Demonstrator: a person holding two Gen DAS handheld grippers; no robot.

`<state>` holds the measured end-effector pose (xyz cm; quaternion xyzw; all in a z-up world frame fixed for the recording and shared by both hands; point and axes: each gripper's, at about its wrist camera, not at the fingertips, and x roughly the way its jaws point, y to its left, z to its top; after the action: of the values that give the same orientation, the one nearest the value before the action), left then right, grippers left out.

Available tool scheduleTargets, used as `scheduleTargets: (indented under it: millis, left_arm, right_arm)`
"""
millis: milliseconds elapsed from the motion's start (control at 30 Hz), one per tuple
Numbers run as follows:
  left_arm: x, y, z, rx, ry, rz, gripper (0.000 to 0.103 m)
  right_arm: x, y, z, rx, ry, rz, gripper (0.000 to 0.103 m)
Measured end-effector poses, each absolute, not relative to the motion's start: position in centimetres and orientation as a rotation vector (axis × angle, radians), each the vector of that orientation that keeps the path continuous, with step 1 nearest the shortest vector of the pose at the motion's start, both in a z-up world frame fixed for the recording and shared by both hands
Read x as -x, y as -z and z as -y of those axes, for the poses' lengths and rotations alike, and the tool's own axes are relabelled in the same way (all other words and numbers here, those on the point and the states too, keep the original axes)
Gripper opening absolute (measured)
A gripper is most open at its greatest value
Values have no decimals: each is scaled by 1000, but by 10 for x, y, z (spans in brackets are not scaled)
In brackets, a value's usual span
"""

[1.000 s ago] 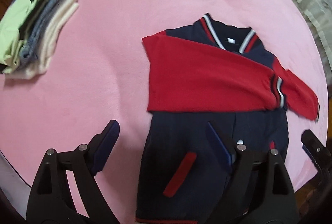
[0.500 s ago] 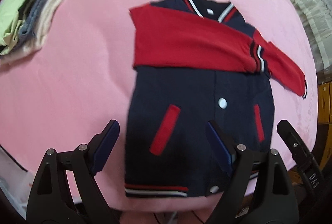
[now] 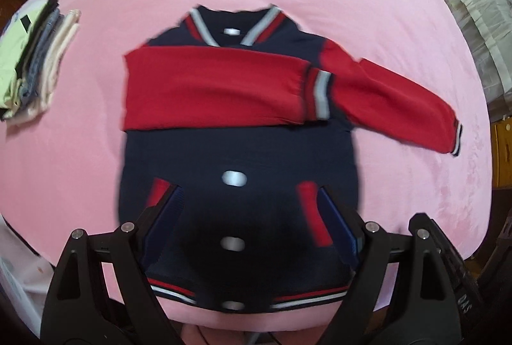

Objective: Fold large clothes
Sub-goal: 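Grasp the other red sleeve cuff with the right gripper and stretch it out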

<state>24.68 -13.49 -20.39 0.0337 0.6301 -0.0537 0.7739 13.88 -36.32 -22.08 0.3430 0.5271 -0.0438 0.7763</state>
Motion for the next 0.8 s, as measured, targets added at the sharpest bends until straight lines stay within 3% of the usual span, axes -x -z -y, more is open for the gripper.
scheduleTargets:
  millis: [167,300,367,433,500,633,800]
  left_arm:
    - [-239,211,224,-94,152,-1378,83]
    - [-238,216,285,-130,188,-1382,83]
    - [-238,219,312,-147,209,-1392,83]
    - [-239,220,338,-174,221,-1399,83]
    - [-242,222,359,-190,240,-1404,83]
    - [-248,230,390,-236,249,-1415,83]
    - [-252,236,406,-229,223,-1436,83]
  right_arm:
    - [-122,219,437,-721,84,-1135,95]
    - [-116,226,497,-772,63,-1132,87]
    - [-113,233,527,-797,76,-1129,82]
    - [-112,242,552,-841,76,-1121,67]
    - [-114,256,576,-907,75,-1122,64]
    - [-121,287,614,-1036,84,-1104,48]
    - [-130,323,647,-1187,124,-1077,39]
